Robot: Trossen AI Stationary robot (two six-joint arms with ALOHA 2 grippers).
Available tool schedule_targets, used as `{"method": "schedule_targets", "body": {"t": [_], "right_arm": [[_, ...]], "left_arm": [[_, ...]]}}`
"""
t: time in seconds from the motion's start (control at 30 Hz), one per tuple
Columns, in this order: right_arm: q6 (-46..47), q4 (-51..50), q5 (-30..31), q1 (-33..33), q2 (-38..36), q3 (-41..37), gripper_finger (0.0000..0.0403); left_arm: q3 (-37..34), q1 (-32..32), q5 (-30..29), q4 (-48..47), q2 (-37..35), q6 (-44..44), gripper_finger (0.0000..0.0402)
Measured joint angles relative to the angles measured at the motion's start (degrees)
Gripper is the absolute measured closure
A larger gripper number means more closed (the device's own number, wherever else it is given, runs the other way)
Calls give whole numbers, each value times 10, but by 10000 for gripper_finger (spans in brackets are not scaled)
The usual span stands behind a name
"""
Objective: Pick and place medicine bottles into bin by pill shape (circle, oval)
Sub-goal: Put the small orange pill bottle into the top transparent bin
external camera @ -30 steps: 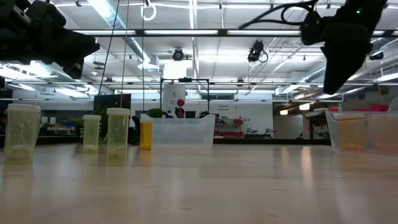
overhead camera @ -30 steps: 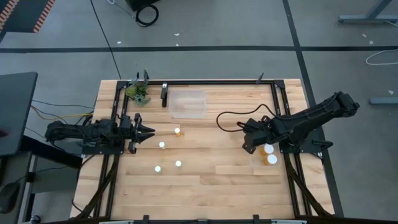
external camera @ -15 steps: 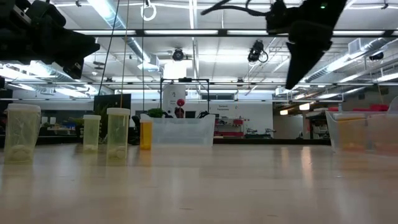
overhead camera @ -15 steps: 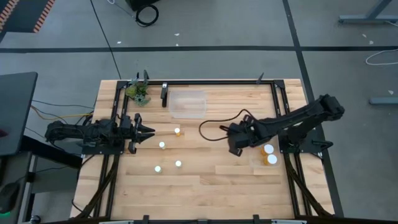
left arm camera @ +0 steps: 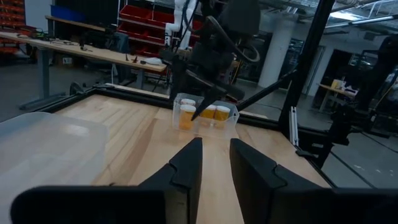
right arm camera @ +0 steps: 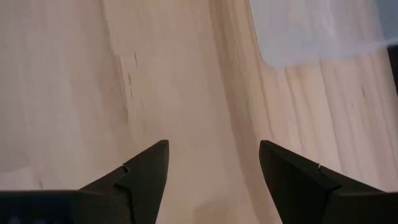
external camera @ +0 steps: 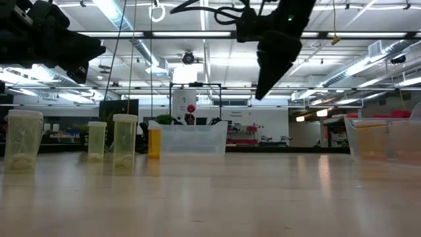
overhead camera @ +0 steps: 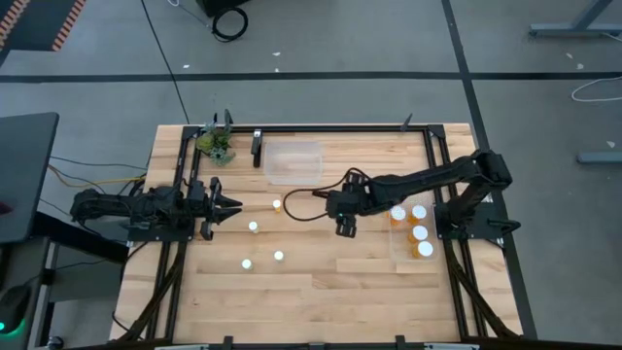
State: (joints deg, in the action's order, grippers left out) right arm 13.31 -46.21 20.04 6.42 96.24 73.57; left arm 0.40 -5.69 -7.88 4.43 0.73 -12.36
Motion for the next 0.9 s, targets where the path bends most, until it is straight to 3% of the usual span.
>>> {"method": "schedule_targets", "body": {"t": [0.3, 0.6, 0.9], "right_arm": [[-101, 28, -44, -45, 57, 65, 146], [-199, 29, -64, -68, 148, 207, 146], [-234, 1, -112, -71, 222, 320, 146]], "left_arm": [[0, 0, 0, 0, 0, 0, 319], [0, 0, 0, 0, 0, 0, 311], [0, 0, 0, 0, 0, 0, 317]]}}
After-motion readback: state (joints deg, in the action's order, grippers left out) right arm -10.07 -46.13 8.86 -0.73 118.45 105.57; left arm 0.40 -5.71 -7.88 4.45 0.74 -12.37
